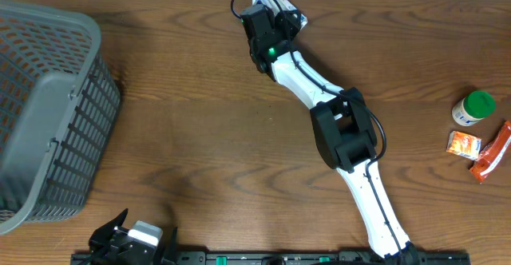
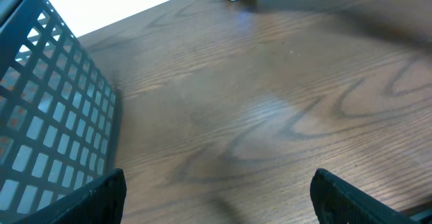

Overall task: Scan the item barcode
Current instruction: 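Carry the toothpaste box right and drop it beside the green jar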

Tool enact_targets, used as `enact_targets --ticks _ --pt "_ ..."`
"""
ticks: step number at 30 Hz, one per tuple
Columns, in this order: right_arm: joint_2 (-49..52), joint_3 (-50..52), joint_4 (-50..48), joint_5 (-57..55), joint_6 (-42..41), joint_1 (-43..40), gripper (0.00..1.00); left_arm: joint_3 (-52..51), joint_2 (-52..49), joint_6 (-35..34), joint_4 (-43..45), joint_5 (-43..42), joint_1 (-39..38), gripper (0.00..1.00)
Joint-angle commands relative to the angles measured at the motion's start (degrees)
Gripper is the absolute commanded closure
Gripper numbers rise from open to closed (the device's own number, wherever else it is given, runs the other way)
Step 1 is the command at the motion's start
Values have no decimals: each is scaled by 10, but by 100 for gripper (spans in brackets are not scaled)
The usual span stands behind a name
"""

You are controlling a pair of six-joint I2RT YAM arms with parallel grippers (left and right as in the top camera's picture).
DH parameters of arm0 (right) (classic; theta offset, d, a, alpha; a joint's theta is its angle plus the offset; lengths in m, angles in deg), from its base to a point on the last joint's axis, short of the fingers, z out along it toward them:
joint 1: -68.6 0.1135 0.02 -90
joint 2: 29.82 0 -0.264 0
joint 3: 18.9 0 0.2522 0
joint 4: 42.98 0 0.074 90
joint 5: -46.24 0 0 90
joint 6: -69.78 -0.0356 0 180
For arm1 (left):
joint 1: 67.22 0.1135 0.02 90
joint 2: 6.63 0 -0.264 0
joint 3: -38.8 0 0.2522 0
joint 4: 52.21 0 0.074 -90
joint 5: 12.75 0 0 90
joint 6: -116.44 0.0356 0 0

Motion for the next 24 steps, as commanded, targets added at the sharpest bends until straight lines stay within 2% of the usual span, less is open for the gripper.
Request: enact_targets --ticks 1,4,8,11,14,15,16,19,24 --pt "-26 -8 9 -33 22 -5 76 3 3 3 2 -9 2 14" --pt "-60 -8 45 -33 16 -6 78 3 3 3 2 -9 2 14" --pt "-105 -8 144 -32 -81 -19 80 3 4 3 2 -9 2 14" --pt "-133 -8 304 -32 -203 -46 83 3 3 3 2 -9 2 14" --pt "-134 -8 433 -24 -312 -78 82 3 4 3 2 -9 2 14" --pt "-134 -8 501 12 -376 -98 83 3 4 3 2 -9 2 13" --pt "-134 -8 579 64 -426 -133 89 3 3 3 2 -9 2 14" --pt "-134 -6 644 112 -485 -188 94 3 4 3 2 -9 2 14" --pt "-134 -6 709 207 -529 -284 98 3 4 3 2 -9 2 14"
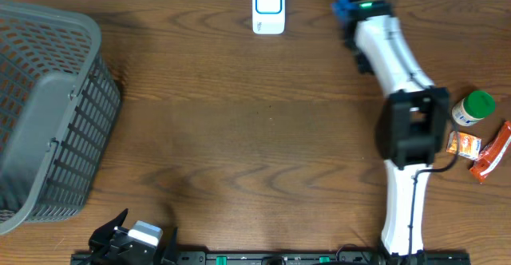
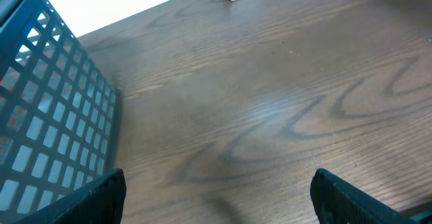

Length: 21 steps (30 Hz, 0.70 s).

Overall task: Scan the item barcode
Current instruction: 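Carry the toothpaste box right and drop it beside the green jar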

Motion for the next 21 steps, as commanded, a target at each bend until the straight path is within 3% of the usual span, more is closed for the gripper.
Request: enact_targets --ticks 1,5,7,15,16,17,18,21 --pt "-3 0 31 97 -92 -75 98 3 3 3 2 -9 2 14" --pt "-3 0 52 162 -99 -144 98 3 3 3 2 -9 2 14" --pt "-3 0 56 185 -99 -181 91 3 3 3 2 -9 2 14" --pt "-6 -1 60 266 -116 -272 38 3 3 3 2 -9 2 14" --pt "-8 -1 60 276 -115 -275 27 3 3 3 2 -9 2 14" --pt "-13 -1 58 293 -113 -278 9 3 3 3 2 -9 2 13" --pt "-19 -1 56 303 -106 -278 1 3 3 3 2 -9 2 14" --pt "-49 -1 37 330 -96 -274 1 3 3 3 2 -9 2 14"
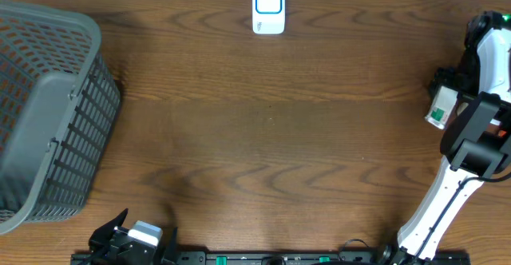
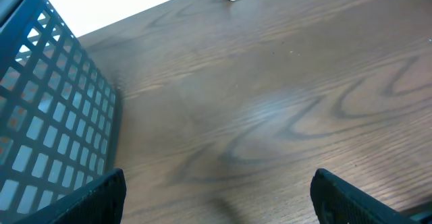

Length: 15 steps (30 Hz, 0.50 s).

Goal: Scan the item barcode

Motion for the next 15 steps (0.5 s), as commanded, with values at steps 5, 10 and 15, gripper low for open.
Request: enact_targets --ticks 5,10,15 --pt "-151 -1 -65 148 5 24 1 3 3 3 2 -9 2 14" --pt "-303 -1 -160 270 -22 31 1 3 3 3 2 -9 2 14" --pt "-455 -1 -233 323 -46 31 1 3 3 3 1 -9 2 14"
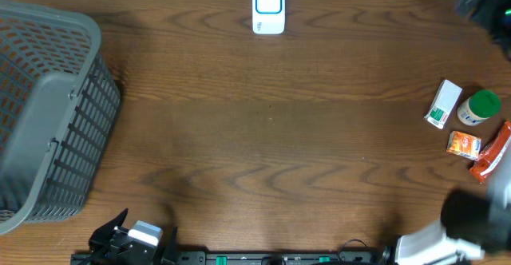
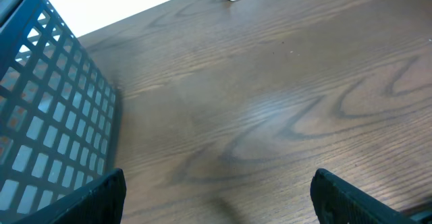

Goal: Scan the item barcode

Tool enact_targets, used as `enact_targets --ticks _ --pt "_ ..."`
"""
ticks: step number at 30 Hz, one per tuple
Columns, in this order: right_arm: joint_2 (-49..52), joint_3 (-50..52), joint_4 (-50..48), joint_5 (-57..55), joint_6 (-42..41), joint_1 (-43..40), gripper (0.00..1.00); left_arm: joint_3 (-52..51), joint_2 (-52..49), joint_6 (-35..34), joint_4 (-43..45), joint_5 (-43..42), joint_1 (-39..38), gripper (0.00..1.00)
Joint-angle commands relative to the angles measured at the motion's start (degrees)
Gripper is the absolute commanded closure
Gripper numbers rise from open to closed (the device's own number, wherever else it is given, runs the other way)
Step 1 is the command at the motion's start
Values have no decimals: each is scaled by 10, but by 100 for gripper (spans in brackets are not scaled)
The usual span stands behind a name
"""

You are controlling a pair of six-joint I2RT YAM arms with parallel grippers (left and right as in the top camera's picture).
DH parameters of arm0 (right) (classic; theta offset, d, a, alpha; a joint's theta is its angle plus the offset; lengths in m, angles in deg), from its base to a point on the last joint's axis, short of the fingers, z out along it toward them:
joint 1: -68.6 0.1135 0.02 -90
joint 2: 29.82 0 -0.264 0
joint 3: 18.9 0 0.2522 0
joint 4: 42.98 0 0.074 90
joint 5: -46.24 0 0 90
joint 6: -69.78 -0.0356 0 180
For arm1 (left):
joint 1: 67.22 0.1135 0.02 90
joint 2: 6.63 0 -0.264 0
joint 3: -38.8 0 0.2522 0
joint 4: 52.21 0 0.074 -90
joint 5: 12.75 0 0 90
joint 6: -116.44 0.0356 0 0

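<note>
The white scanner (image 1: pixel 268 7) with a blue-rimmed face stands at the table's far edge; the left wrist view shows the scanner at its top. A white box with a green end (image 1: pixel 441 104) lies flat at the right, touching nothing but close to a green-capped bottle (image 1: pixel 477 107). My right gripper (image 1: pixel 484 3) is a dark blur in the far right corner, its jaws unreadable. My left gripper (image 1: pixel 120 235) is parked at the near left edge. In its wrist view the left gripper (image 2: pixel 226 200) is wide open over bare wood.
A grey mesh basket (image 1: pixel 48 105) fills the left side, and the basket (image 2: pixel 47 116) also shows in the wrist view. An orange packet (image 1: pixel 463 144) and a red-orange packet (image 1: pixel 495 152) lie near the bottle. The right arm's base link (image 1: pixel 471 225) blurs at the near right.
The right arm has left the spot over the white box and is now blurred at the far right corner. The box lies free on the table beside the bottle. The left arm is unchanged.
The right gripper was first at the scanner, and no white box lay among the items at the right. Then it was right of the scanner at the far edge, then at the right edge over the white box. Now the box rests beside the bottle.
</note>
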Motion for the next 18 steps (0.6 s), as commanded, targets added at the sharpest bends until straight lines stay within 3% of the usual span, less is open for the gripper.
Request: enact_targets --ticks 1,8,13,16,18 --pt "-102 -4 -22 68 -23 3 1 3 3 3 2 -9 2 14" --pt "-257 -4 -64 97 -19 3 1 3 3 3 2 -9 2 14" --pt "-311 -4 -64 132 -23 4 1 3 3 3 7 -9 2 13" --pt "-321 -4 -64 160 -25 4 1 3 3 2 64 -23 2 13" --pt "-323 -4 -69 185 -27 4 1 3 3 2 118 -74 2 14"
